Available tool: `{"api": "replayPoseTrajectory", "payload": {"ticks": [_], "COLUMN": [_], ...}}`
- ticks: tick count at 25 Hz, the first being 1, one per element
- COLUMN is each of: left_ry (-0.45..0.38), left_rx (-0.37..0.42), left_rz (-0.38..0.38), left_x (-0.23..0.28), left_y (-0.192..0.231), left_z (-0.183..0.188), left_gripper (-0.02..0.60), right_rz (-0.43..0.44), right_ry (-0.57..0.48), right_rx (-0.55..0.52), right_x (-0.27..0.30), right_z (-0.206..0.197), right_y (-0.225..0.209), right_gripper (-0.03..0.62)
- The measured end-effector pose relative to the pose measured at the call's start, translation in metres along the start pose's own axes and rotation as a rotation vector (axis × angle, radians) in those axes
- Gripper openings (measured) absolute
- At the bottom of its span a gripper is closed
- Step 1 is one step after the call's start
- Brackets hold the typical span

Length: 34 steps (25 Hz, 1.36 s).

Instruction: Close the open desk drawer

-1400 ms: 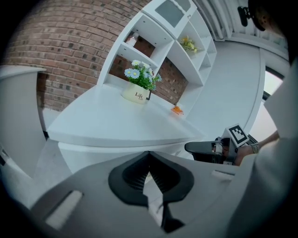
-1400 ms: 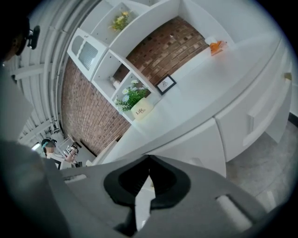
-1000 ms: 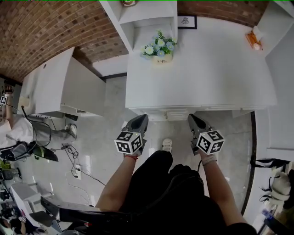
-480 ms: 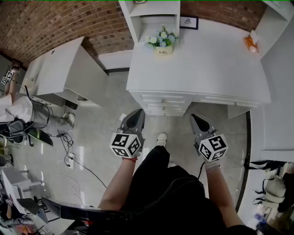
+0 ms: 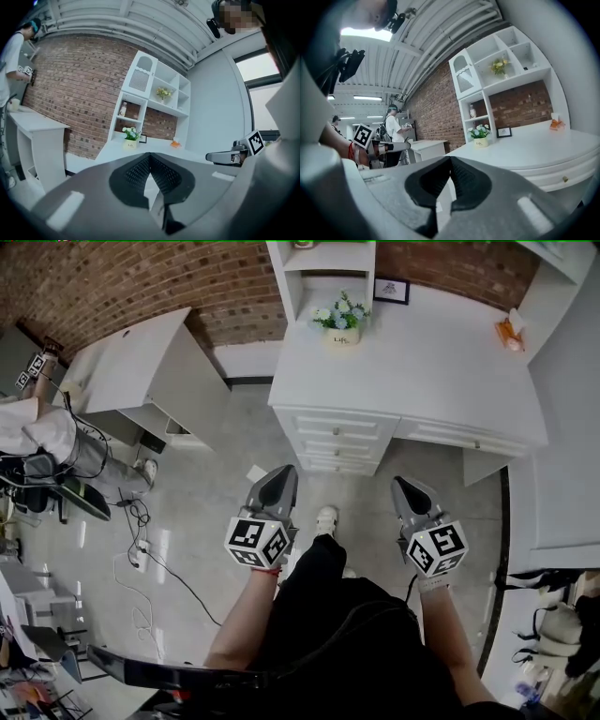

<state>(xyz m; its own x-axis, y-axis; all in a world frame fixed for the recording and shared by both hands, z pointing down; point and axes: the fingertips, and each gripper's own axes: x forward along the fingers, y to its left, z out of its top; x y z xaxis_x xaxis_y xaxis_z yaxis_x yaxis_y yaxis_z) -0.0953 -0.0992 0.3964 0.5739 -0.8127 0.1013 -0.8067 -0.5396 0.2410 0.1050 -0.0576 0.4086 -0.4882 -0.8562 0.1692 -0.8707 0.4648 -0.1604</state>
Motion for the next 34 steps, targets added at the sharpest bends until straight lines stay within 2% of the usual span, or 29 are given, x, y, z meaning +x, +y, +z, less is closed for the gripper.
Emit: {"api": "replayPoseTrajectory", "payload": {"ticks": [5,20,34], "left_ry": [-0.026,-0.027,-0.012], "left_rx": [-0.048,-0.039,-0.02], "left_rz": [0.029,0.053,0.053], "left_x": [-0.025,-0.059,-0.061], "left_y": [-0.002,-0.006,-0.006], "left_z": [0.003,0.002,0.005], "left_gripper": [0.003,0.003,0.003], "right_rz": [0.016,0.015,0.02], "right_ry": [-0.02,-0.014,-0.017], "right_rx": [-0.008,0.003,0.025], "right_x": [-0.014,-0.031,-0.029], "right_z": [0.005,-0.005,-0.011], "right_y": [0.016,0.036,0.037], "right_gripper": [0.002,0.002,0.002]}}
